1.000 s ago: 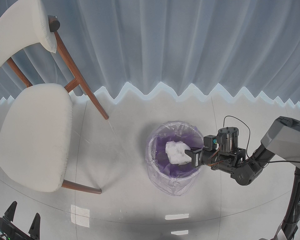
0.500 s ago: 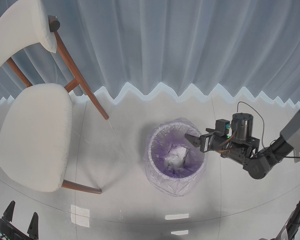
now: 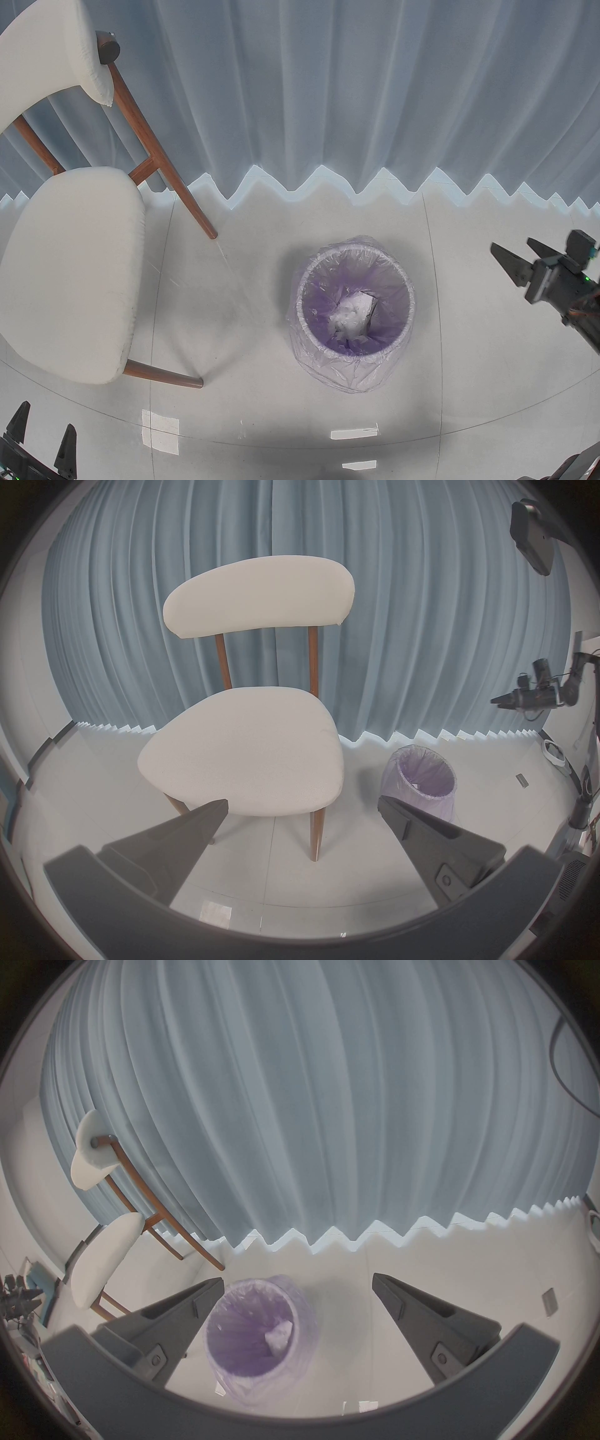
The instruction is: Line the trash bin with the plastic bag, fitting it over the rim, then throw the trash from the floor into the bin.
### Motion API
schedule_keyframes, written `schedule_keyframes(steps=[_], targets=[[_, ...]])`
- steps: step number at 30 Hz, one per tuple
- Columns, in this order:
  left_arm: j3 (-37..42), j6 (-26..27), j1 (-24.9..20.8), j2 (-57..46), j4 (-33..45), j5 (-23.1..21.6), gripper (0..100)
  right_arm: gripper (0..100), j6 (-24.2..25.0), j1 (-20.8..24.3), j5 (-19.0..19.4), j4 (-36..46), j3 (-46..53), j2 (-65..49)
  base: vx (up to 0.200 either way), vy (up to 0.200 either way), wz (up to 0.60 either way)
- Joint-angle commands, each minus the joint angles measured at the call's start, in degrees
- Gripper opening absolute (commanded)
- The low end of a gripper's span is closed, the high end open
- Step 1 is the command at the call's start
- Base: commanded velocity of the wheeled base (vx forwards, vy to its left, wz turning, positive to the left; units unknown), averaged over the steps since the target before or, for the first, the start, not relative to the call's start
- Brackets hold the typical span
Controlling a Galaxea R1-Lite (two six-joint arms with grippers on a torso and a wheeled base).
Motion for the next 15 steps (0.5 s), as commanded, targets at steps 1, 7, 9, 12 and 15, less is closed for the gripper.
schedule_keyframes(steps=[1, 7, 9, 12, 15], targets=[[1.0, 0.0, 0.0, -0.7, 0.0, 0.0, 100, 100, -8.4, -9.2, -3.7, 42.2, 24.1, -70.8, 0.0, 0.0, 0.0], [1.0, 0.0, 0.0, -0.7, 0.0, 0.0, 100, 100, -1.9, -15.3, -5.8, 47.9, 23.0, -74.2, 0.0, 0.0, 0.0], [1.0, 0.0, 0.0, -0.7, -0.1, 0.0, 100, 100, -4.4, -14.8, -3.7, 47.6, 23.6, -76.1, 0.0, 0.0, 0.0], [1.0, 0.0, 0.0, -0.7, 0.0, 0.0, 100, 100, -9.1, -14.7, 4.1, 47.9, 24.1, -76.1, 0.0, 0.0, 0.0], [1.0, 0.1, 0.0, -0.7, 0.0, 0.0, 100, 100, -6.4, -14.6, 2.3, 47.8, 24.1, -76.1, 0.0, 0.0, 0.0]])
